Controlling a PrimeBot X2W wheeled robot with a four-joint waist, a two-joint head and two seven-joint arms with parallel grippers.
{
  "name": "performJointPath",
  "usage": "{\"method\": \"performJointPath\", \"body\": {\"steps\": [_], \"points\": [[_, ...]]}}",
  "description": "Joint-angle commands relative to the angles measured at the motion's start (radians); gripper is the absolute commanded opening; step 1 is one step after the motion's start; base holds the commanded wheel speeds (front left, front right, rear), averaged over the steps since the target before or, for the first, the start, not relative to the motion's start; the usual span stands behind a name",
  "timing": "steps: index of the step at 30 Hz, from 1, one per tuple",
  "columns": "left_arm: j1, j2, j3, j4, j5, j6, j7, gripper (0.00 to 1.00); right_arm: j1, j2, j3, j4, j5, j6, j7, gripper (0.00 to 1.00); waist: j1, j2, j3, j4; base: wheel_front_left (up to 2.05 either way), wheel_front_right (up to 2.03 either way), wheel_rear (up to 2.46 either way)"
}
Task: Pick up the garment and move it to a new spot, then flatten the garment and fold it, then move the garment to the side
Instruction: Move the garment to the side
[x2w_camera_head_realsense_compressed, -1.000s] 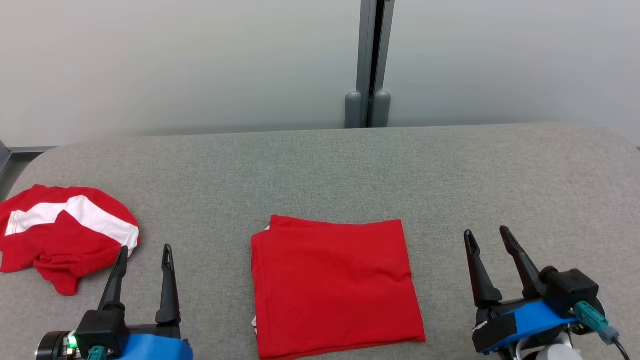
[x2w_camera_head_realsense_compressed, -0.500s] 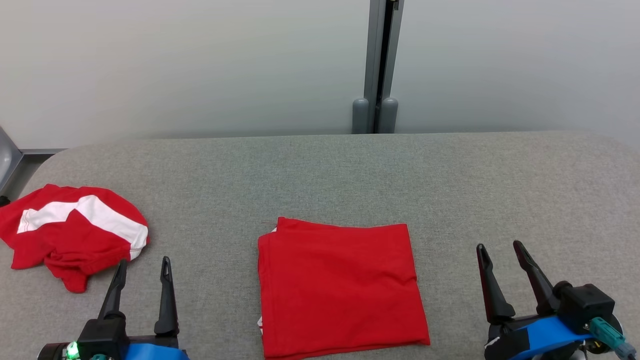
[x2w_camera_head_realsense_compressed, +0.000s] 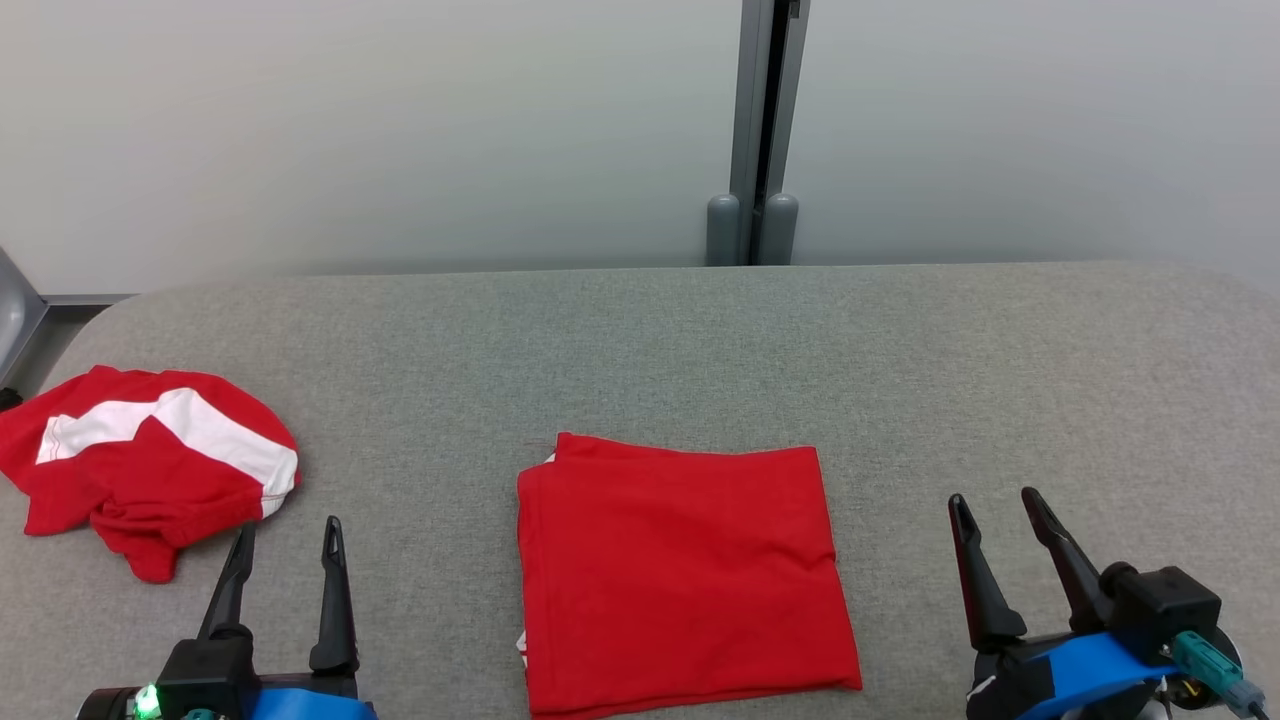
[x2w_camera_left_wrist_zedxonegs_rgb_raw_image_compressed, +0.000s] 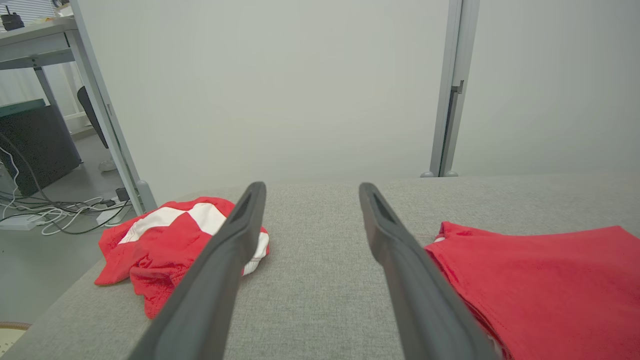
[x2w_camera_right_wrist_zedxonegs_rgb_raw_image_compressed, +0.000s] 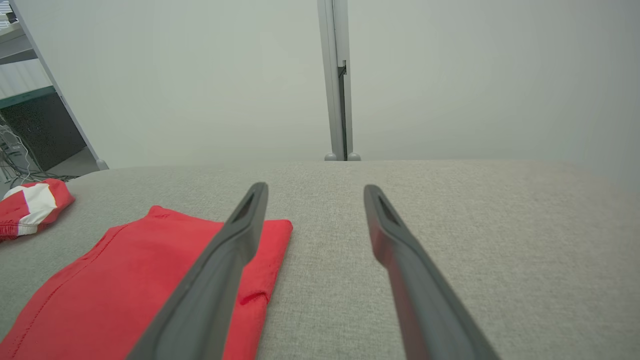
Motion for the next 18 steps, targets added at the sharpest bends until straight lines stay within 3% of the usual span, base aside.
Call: {"method": "performJointPath", "body": {"steps": [1, 10, 18], "points": [[-0.006, 0.004, -0.004, 0.001, -0.005, 0.003, -0.003, 1.00, -0.006, 0.001, 0.004, -0.002, -0.003, 0.000, 0.001, 1.00, 0.0000, 0.0000, 0.001, 0.002, 0.00, 0.00, 0.00], [-0.033, 0.009, -0.012, -0.005, -0.007, 0.002, -0.003, 1.00, -0.137, 0.000, 0.059, -0.019, -0.050, 0.000, 0.029, 1.00, 0.0000, 0.0000, 0.035, 0.027, 0.00, 0.00, 0.00], [-0.070, 0.009, -0.026, 0.000, -0.015, 0.000, -0.003, 1.00, -0.240, 0.000, 0.097, 0.096, -0.057, 0.000, 0.129, 1.00, 0.0000, 0.0000, 0.080, 0.072, 0.00, 0.00, 0.00]]}}
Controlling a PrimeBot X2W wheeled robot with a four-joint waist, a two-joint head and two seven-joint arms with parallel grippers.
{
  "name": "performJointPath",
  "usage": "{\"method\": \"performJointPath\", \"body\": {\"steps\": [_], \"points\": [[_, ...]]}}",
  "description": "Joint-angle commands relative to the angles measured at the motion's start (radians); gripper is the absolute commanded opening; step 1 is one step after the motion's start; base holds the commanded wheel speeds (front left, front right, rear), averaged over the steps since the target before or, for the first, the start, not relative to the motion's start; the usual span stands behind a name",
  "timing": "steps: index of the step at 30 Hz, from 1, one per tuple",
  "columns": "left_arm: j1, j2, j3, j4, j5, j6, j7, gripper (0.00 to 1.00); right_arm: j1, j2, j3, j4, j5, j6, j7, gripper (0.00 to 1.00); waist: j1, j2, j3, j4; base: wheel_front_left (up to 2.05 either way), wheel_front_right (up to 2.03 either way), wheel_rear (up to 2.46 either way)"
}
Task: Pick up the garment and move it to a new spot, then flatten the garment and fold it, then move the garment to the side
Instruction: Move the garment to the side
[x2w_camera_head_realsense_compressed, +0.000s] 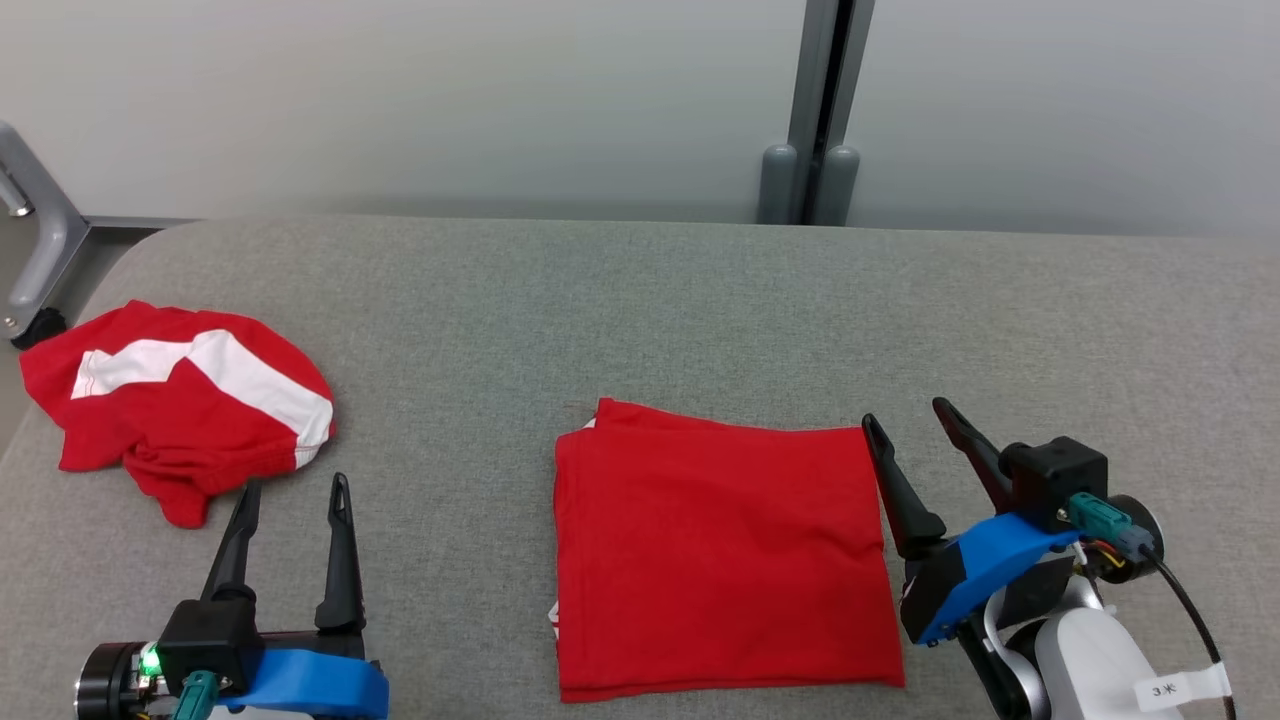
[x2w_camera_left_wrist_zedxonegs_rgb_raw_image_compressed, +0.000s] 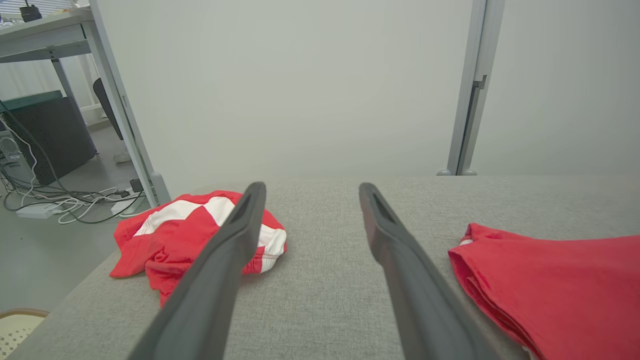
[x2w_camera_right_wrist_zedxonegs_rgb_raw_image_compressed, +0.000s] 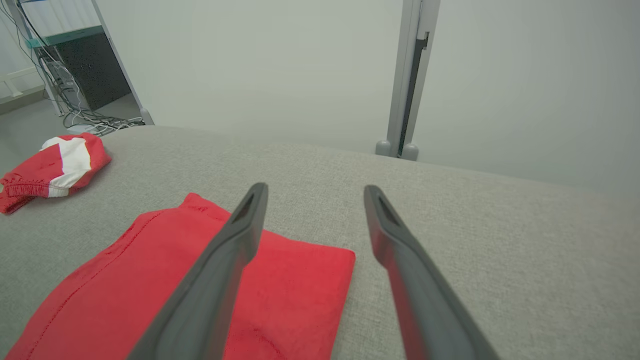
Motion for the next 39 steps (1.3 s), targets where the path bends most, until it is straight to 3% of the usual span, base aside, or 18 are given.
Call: {"method": "performJointPath", "body": {"steps": [1, 18, 27, 28, 30, 31, 39], "points": [[-0.022, 0.004, -0.004, 0.001, -0.003, -0.004, -0.003, 1.00, -0.019, -0.001, -0.001, 0.026, -0.004, 0.000, 0.015, 1.00, 0.0000, 0.0000, 0.017, 0.017, 0.00, 0.00, 0.00], [-0.071, -0.010, -0.017, 0.013, -0.013, -0.003, -0.003, 1.00, -0.021, -0.001, -0.014, 0.297, 0.015, 0.000, 0.099, 1.00, 0.0000, 0.0000, 0.080, 0.053, 0.00, 0.00, 0.00], [-0.085, -0.014, -0.022, 0.018, -0.019, -0.007, -0.003, 1.00, -0.022, 0.001, 0.069, 0.363, 0.078, 0.000, 0.095, 1.00, 0.0000, 0.0000, 0.093, 0.052, 0.00, 0.00, 0.00], [-0.086, -0.015, -0.023, 0.018, -0.019, -0.007, -0.003, 1.00, -0.026, 0.002, 0.076, 0.369, 0.082, 0.000, 0.094, 0.76, 0.0000, 0.0000, 0.094, 0.051, 0.00, 0.00, 0.00], [-0.088, -0.015, -0.024, 0.020, -0.018, -0.006, -0.003, 1.00, -0.037, 0.002, 0.085, 0.373, 0.089, 0.001, 0.078, 0.09, 0.0000, 0.0000, 0.096, 0.050, 0.00, 0.00, 0.00], [-0.088, -0.015, -0.024, 0.021, -0.018, -0.006, -0.003, 1.00, -0.045, 0.001, 0.085, 0.377, 0.088, 0.001, 0.073, 0.00, 0.0000, 0.0000, 0.097, 0.050, 0.00, 0.00, 0.00], [-0.092, -0.018, -0.022, 0.014, -0.022, -0.008, -0.002, 1.00, -0.128, -0.051, 0.034, 0.373, 0.059, -0.001, 0.018, 0.00, 0.0000, 0.0000, 0.122, 0.025, 0.00, 0.00, 0.00]]}}
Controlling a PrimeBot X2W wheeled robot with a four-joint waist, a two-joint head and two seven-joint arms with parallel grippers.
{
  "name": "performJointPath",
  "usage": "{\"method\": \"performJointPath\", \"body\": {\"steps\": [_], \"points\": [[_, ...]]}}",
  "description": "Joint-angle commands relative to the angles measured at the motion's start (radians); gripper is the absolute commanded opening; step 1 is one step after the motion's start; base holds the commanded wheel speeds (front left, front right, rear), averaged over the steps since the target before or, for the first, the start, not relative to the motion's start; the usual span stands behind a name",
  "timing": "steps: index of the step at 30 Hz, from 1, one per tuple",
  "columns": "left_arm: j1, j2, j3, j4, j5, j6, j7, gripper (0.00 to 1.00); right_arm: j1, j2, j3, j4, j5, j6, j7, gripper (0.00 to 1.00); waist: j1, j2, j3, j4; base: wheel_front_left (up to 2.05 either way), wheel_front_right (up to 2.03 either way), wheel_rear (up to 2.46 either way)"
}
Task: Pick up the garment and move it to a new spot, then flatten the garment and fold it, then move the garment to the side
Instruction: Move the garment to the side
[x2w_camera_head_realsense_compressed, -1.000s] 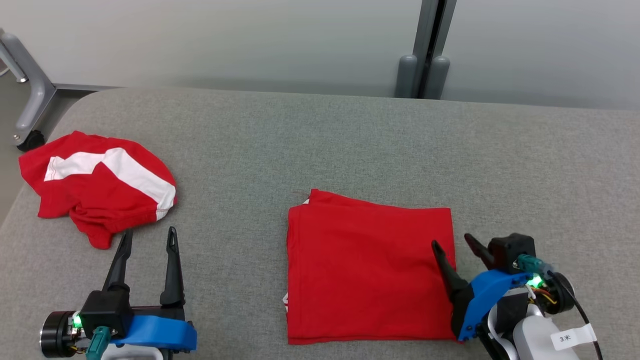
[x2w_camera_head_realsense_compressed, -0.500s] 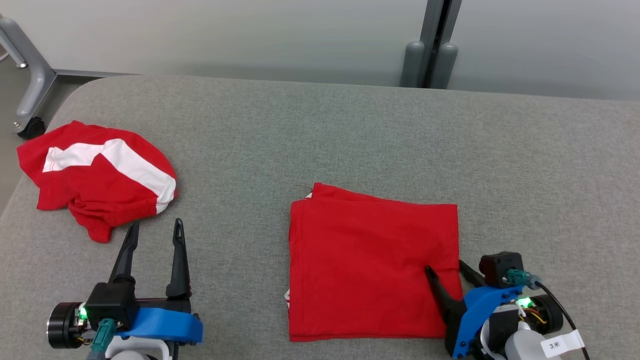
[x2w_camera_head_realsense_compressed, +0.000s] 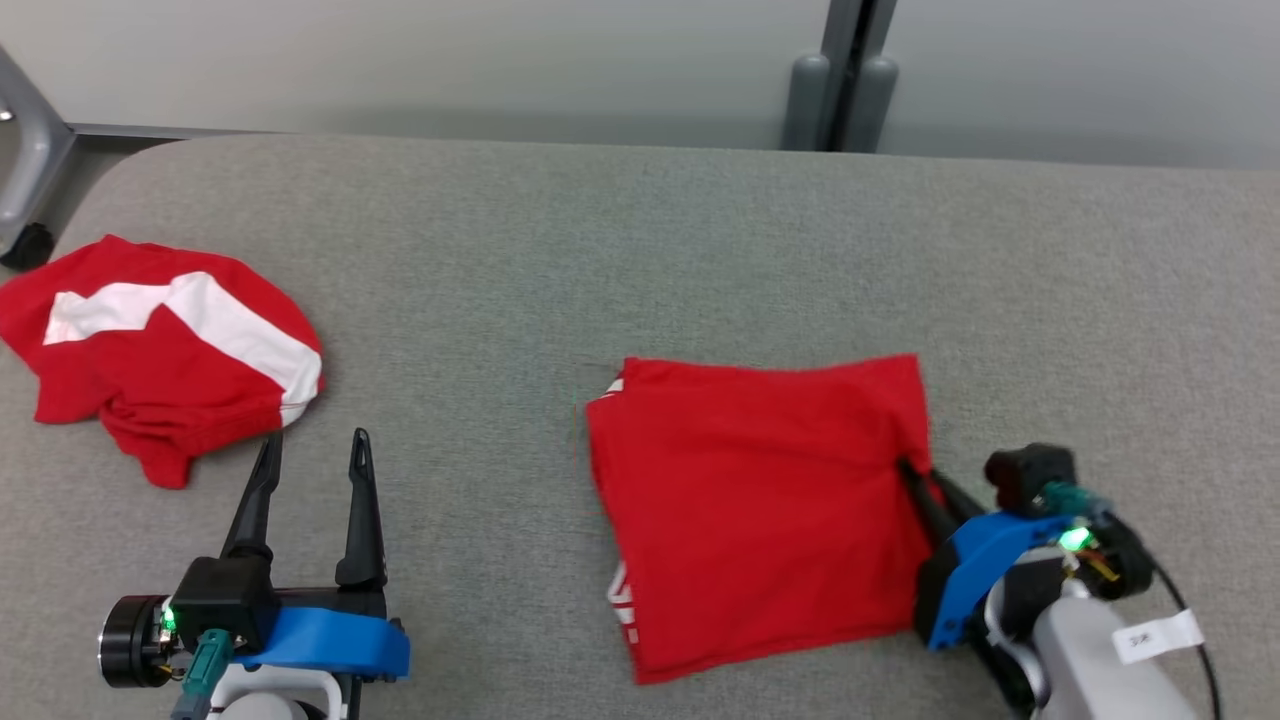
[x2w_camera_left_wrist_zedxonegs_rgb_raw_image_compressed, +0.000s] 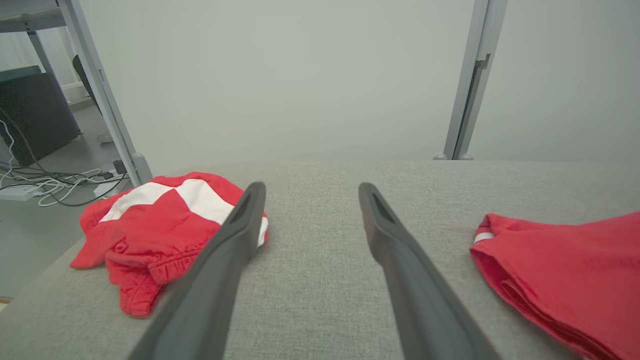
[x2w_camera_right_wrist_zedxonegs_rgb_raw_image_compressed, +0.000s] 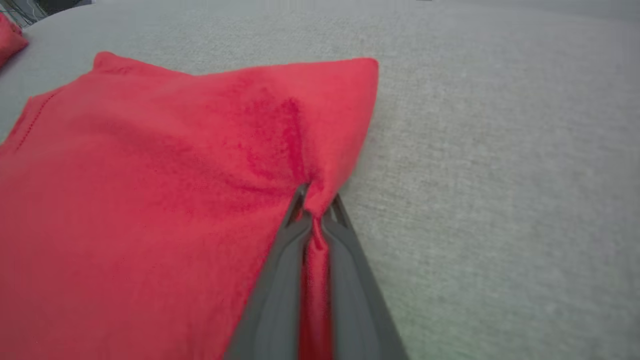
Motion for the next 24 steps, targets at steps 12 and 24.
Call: {"method": "performJointPath", "body": {"steps": [12, 24], "points": [[-0.111, 0.011, 0.002, -0.046, 0.005, -0.016, -0.002, 1.00, -0.139, -0.129, -0.095, -0.080, -0.008, -0.001, -0.008, 0.00, 0.0000, 0.0000, 0.151, -0.112, 0.00, 0.00, 0.00], [-0.224, 0.059, 0.023, -0.110, 0.020, -0.023, -0.002, 1.00, -0.213, -0.172, -0.171, -0.182, 0.002, -0.001, -0.019, 0.00, 0.0000, 0.0000, 0.292, -0.183, 0.00, 0.00, 0.00]]}}
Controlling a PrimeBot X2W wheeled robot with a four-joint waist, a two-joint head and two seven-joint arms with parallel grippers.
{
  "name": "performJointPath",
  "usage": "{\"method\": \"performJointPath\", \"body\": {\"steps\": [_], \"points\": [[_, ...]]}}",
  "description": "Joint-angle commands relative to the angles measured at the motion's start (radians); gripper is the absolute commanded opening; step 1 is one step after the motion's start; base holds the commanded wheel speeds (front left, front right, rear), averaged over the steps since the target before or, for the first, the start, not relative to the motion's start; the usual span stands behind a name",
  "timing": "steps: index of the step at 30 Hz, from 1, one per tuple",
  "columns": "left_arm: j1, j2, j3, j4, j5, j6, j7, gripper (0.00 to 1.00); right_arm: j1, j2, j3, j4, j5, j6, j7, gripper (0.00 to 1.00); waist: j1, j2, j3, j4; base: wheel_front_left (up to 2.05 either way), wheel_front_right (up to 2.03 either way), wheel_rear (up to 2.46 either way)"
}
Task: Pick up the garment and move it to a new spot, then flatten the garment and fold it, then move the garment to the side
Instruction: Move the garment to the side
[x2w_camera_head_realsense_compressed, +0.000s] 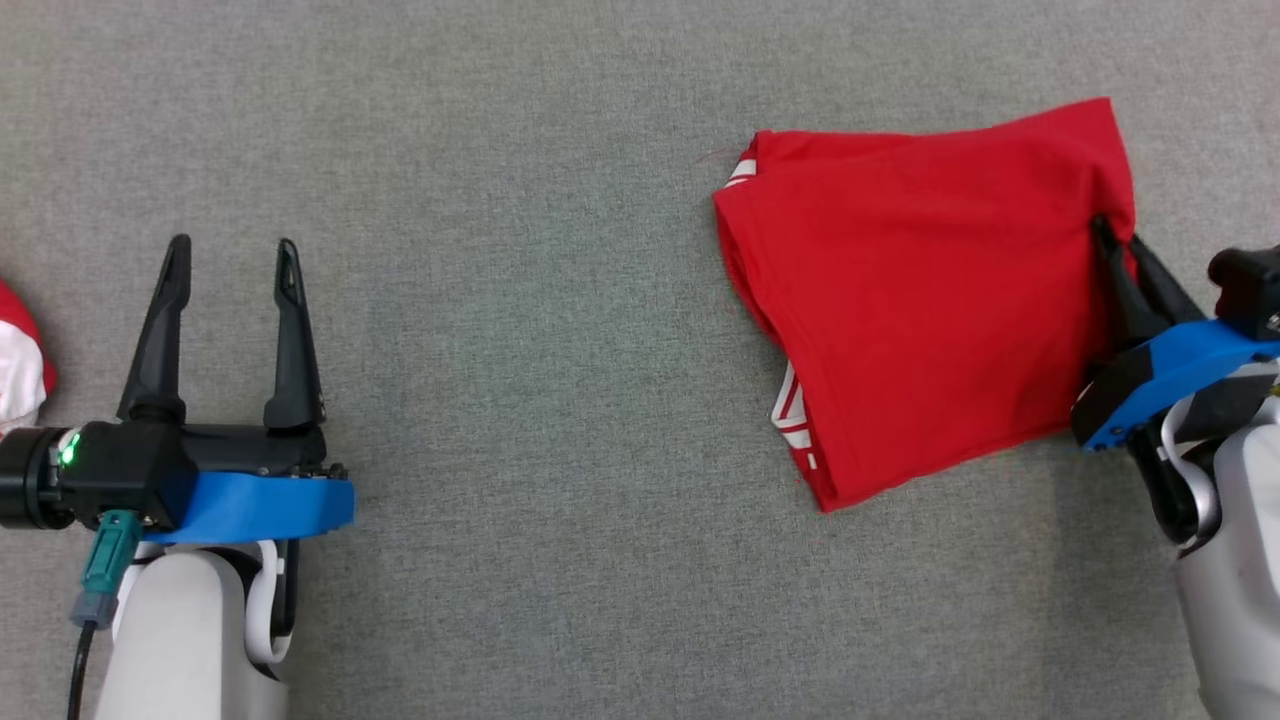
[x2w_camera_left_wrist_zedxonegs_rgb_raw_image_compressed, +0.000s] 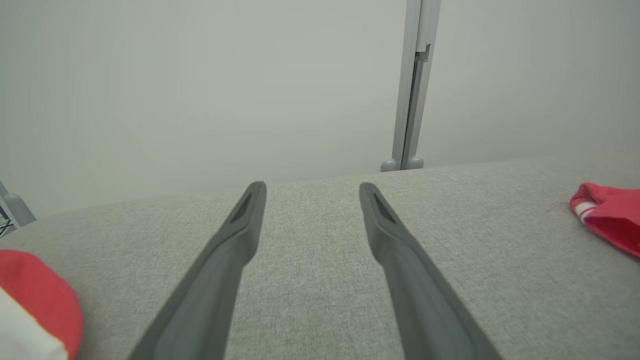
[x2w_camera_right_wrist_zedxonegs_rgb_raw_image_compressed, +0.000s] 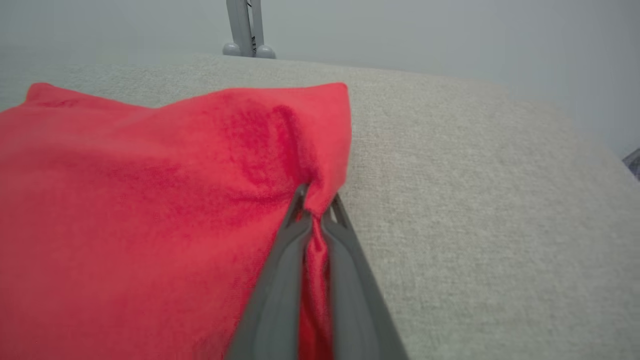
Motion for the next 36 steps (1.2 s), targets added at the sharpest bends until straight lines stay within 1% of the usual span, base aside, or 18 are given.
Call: {"method": "performJointPath", "body": {"steps": [1, 7, 12, 17, 22, 26, 32, 35, 36], "points": [[-0.025, 0.009, 0.002, -0.007, 0.003, -0.004, -0.002, 1.00, -0.029, -0.011, -0.006, -0.014, 0.002, 0.000, -0.004, 0.00, -0.0003, 0.0000, 0.009, -0.002, 0.00, 0.00, 0.00], [-0.029, 0.007, 0.000, -0.017, 0.006, -0.005, -0.002, 1.00, -0.080, -0.030, 0.012, -0.025, -0.008, 0.000, 0.009, 0.00, -0.0003, 0.0000, 0.019, -0.004, 0.00, 0.00, 0.00], [-0.035, 0.005, -0.006, -0.026, 0.006, -0.005, -0.002, 1.00, -0.168, -0.081, 0.024, -0.016, -0.024, 0.000, 0.037, 0.00, -0.0003, 0.0000, 0.035, 0.001, 0.00, 0.00, 0.00], [-0.043, 0.005, -0.011, -0.037, 0.006, -0.009, -0.002, 1.00, -0.261, -0.161, -0.005, 0.014, -0.023, -0.001, 0.071, 0.00, -0.0003, 0.0000, 0.061, 0.013, 0.00, 0.00, 0.00], [-0.053, 0.003, -0.013, -0.044, 0.007, -0.011, -0.002, 1.00, -0.326, -0.251, -0.059, 0.086, -0.030, -0.001, 0.090, 0.00, -0.0003, 0.0000, 0.085, 0.029, 0.00, 0.00, 0.00], [-0.056, 0.003, -0.011, -0.049, 0.007, -0.012, -0.002, 1.00, -0.355, -0.296, -0.105, 0.121, -0.056, -0.001, 0.094, 0.00, -0.0003, 0.0000, 0.096, 0.033, 0.00, 0.00, 0.00], [-0.060, 0.001, -0.008, -0.051, 0.007, -0.009, -0.002, 1.00, -0.392, -0.319, -0.162, 0.128, -0.083, -0.001, 0.094, 0.00, -0.0003, 0.0000, 0.105, 0.030, 0.00, 0.00, 0.00], [-0.060, -0.001, -0.013, -0.049, 0.007, -0.011, -0.002, 1.00, -0.406, -0.314, -0.169, 0.132, -0.087, 0.000, 0.106, 0.00, -0.0003, 0.0000, 0.106, 0.031, 0.00, 0.00, 0.00], [-0.061, -0.002, -0.014, -0.049, 0.006, -0.011, -0.002, 1.00, -0.405, -0.320, -0.164, 0.131, -0.105, 0.000, 0.110, 0.00, -0.0003, 0.0000, 0.107, 0.030, 0.00, 0.00, 0.00]]}}
